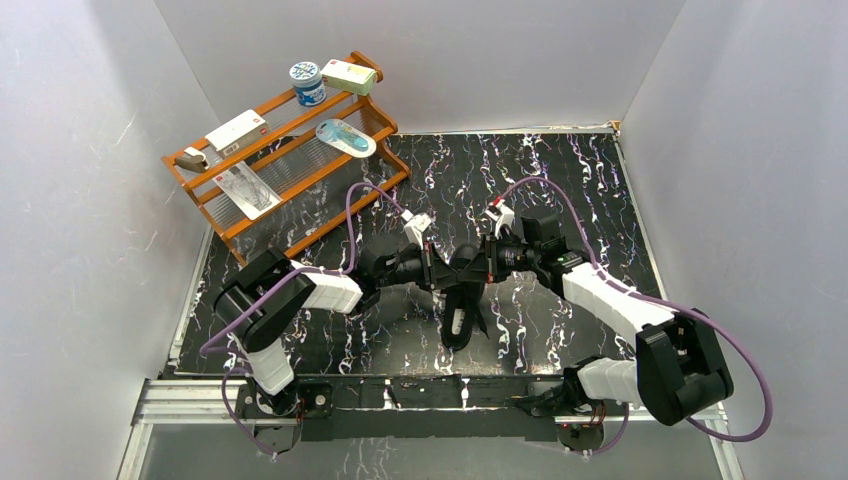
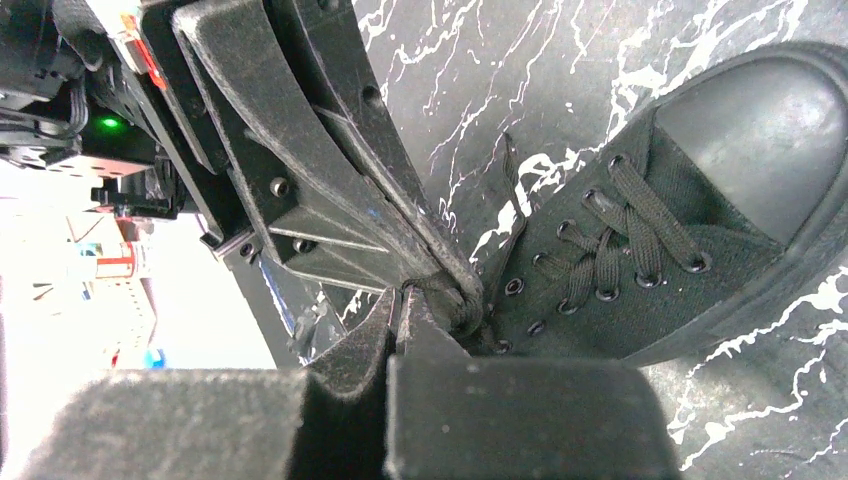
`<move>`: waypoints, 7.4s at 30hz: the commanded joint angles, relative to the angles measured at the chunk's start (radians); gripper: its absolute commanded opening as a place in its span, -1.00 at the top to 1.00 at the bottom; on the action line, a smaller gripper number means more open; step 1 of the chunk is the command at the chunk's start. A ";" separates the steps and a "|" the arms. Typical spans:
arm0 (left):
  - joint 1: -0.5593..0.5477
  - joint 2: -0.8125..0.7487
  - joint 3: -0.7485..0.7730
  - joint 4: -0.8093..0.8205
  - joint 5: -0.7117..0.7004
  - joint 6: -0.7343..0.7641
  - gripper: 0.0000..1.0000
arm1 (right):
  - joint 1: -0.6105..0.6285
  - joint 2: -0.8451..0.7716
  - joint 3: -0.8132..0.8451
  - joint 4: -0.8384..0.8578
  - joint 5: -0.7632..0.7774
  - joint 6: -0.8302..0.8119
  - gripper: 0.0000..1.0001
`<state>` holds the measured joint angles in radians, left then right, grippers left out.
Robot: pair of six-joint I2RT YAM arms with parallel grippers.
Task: Tie the shoes
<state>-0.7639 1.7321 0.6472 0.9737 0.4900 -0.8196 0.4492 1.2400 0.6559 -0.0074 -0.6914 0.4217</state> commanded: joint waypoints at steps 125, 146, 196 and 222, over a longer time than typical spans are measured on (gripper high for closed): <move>0.027 -0.100 0.036 -0.408 0.020 0.181 1.00 | -0.098 0.194 0.124 -0.128 -0.049 0.030 1.00; 0.026 -0.152 -0.006 -0.799 0.111 -0.032 1.00 | -0.118 0.207 0.242 -0.396 0.293 0.100 1.00; 0.026 -0.440 0.106 -1.048 0.074 0.137 -0.14 | -0.177 0.183 0.397 -0.632 0.261 -0.162 -0.20; -0.076 -0.149 0.295 -0.957 -0.007 0.033 0.04 | -0.176 0.167 0.351 -0.608 0.154 -0.163 -0.22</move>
<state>-0.8349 1.6707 0.9218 0.1574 0.5823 -0.7937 0.2760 1.4445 1.0172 -0.6357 -0.4984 0.2623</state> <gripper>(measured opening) 0.485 0.611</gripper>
